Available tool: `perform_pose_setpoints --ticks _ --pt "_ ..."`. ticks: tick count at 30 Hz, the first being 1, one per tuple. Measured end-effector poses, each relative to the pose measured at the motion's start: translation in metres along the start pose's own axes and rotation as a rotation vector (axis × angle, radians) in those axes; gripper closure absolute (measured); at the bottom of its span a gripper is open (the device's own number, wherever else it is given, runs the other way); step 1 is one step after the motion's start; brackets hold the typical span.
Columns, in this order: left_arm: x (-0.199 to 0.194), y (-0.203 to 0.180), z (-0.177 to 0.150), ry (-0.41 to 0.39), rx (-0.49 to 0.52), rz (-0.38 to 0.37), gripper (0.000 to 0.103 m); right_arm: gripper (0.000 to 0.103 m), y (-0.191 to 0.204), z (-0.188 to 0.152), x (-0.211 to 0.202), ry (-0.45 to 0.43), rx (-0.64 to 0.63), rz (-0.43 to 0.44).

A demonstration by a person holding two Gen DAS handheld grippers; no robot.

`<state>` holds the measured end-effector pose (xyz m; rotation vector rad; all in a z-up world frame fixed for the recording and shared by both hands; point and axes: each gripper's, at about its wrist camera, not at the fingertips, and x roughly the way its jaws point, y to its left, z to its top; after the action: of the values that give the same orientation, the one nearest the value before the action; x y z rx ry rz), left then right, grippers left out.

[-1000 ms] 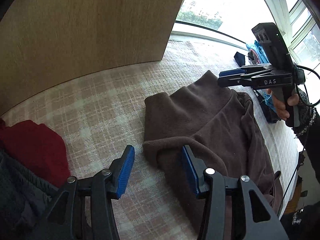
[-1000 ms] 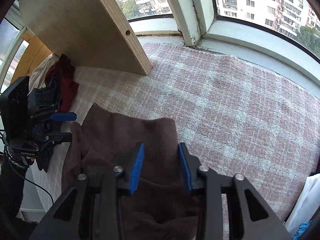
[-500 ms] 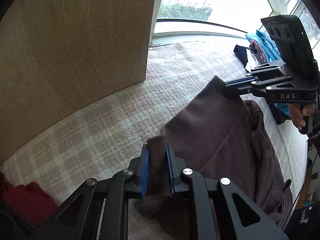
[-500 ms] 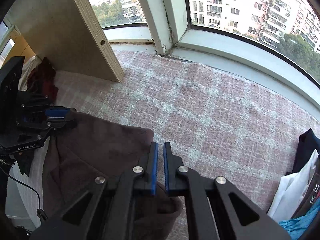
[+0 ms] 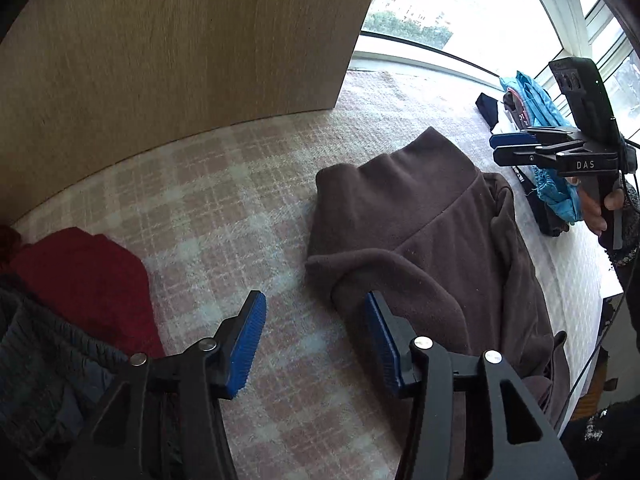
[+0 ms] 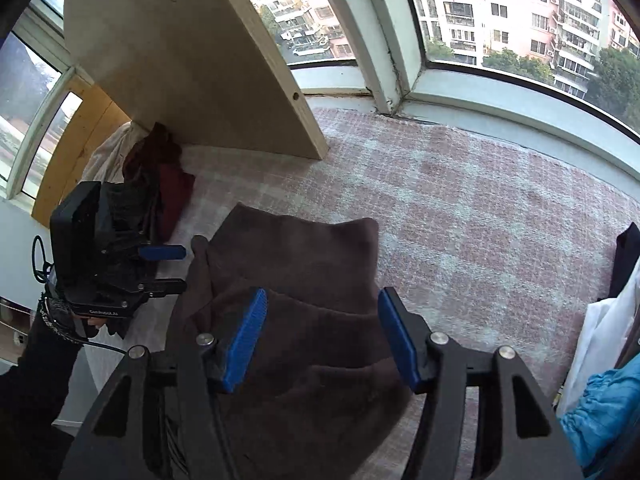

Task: Fold clothes

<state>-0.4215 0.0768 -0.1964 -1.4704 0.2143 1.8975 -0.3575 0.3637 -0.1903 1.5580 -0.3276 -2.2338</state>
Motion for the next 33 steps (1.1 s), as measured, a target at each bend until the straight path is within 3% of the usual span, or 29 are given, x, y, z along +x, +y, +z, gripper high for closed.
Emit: perform_pose_setpoints --ticks 1,2,4,5,9,16,18,22,26,33 --pt "-0.003 -0.001 -0.007 -0.008 -0.003 -0.006 0.054 0.048 0.012 0.005 0.008 0.011 -0.016 0.05" --pt "-0.006 -0.004 -0.013 -0.016 -0.005 -0.01 0.055 0.051 0.026 0.006 0.017 0.024 -0.06 0.026" --pt "-0.006 -0.013 -0.014 -0.022 -0.01 -0.026 0.055 0.088 0.051 0.005 0.042 0.091 -0.154 -0.005" --pt "-0.009 -0.015 -0.016 -0.025 -0.02 -0.04 0.057 0.09 0.06 0.002 0.052 0.118 -0.185 0.007" --pt "-0.023 -0.027 -0.026 -0.058 -0.016 -0.076 0.057 0.09 0.085 -0.015 0.084 0.187 -0.306 0.018" --pt "-0.013 -0.036 -0.027 -0.065 0.041 -0.074 0.057 0.09 0.099 -0.011 0.096 0.165 -0.331 0.202" --pt "-0.007 -0.041 -0.027 -0.063 0.068 -0.061 0.057 0.095 0.106 -0.011 0.088 0.158 -0.363 0.269" --pt "-0.012 -0.036 -0.03 -0.068 0.057 -0.098 0.057 0.095 0.097 -0.003 0.118 0.229 -0.32 0.206" --pt "-0.014 -0.027 -0.027 -0.07 0.018 -0.115 0.057 0.095 0.114 0.005 0.12 0.238 -0.353 0.311" --pt "-0.004 -0.045 -0.022 -0.028 0.124 -0.011 0.056 0.095 0.132 0.011 0.142 0.298 -0.391 0.278"
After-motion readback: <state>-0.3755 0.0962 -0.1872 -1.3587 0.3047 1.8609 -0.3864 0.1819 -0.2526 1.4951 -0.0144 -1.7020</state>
